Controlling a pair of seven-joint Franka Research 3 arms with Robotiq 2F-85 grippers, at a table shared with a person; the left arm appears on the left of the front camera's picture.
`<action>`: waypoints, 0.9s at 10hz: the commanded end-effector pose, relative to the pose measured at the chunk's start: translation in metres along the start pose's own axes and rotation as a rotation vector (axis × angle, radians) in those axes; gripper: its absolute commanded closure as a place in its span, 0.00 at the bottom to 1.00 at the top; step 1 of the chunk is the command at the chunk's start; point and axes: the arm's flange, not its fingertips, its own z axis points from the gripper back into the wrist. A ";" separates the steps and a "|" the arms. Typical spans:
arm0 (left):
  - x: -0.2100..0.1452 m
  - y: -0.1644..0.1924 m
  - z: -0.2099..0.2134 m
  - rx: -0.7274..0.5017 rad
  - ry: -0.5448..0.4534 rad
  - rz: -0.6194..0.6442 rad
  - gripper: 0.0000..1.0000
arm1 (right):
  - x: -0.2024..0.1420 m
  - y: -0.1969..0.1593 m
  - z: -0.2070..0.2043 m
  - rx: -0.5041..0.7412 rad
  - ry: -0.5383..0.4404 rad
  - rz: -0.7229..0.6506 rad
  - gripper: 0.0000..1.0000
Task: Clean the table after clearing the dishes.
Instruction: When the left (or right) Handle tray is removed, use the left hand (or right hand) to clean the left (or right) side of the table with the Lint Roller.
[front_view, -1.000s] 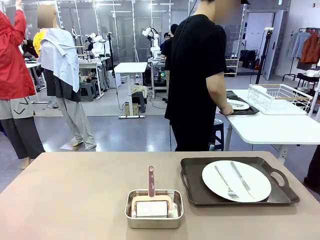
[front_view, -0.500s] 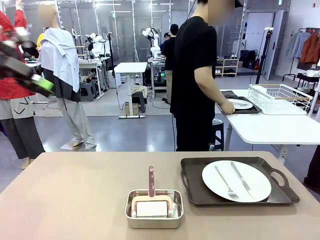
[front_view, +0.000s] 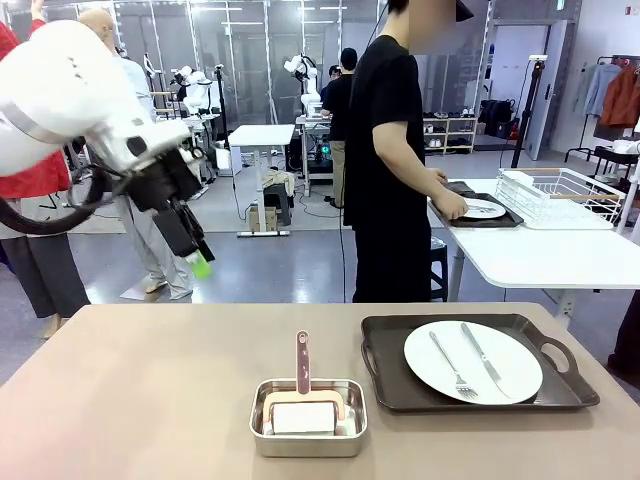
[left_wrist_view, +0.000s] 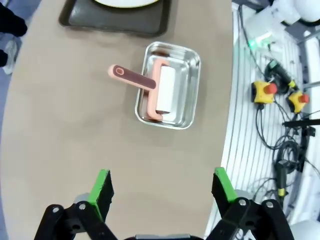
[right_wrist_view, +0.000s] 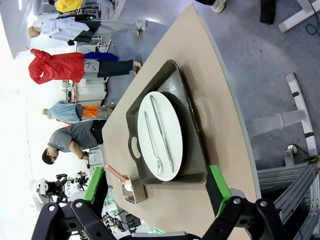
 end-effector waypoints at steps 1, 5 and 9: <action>-0.005 0.000 0.017 -0.007 -0.028 0.028 0.00 | 0.000 0.002 0.001 0.003 -0.003 0.003 0.00; -0.005 0.000 0.017 -0.007 -0.028 0.028 0.00 | 0.000 0.002 0.001 0.003 -0.003 0.003 0.00; 0.057 0.026 -0.032 -0.014 0.116 -0.091 0.00 | 0.000 0.002 0.001 0.003 -0.003 0.003 0.00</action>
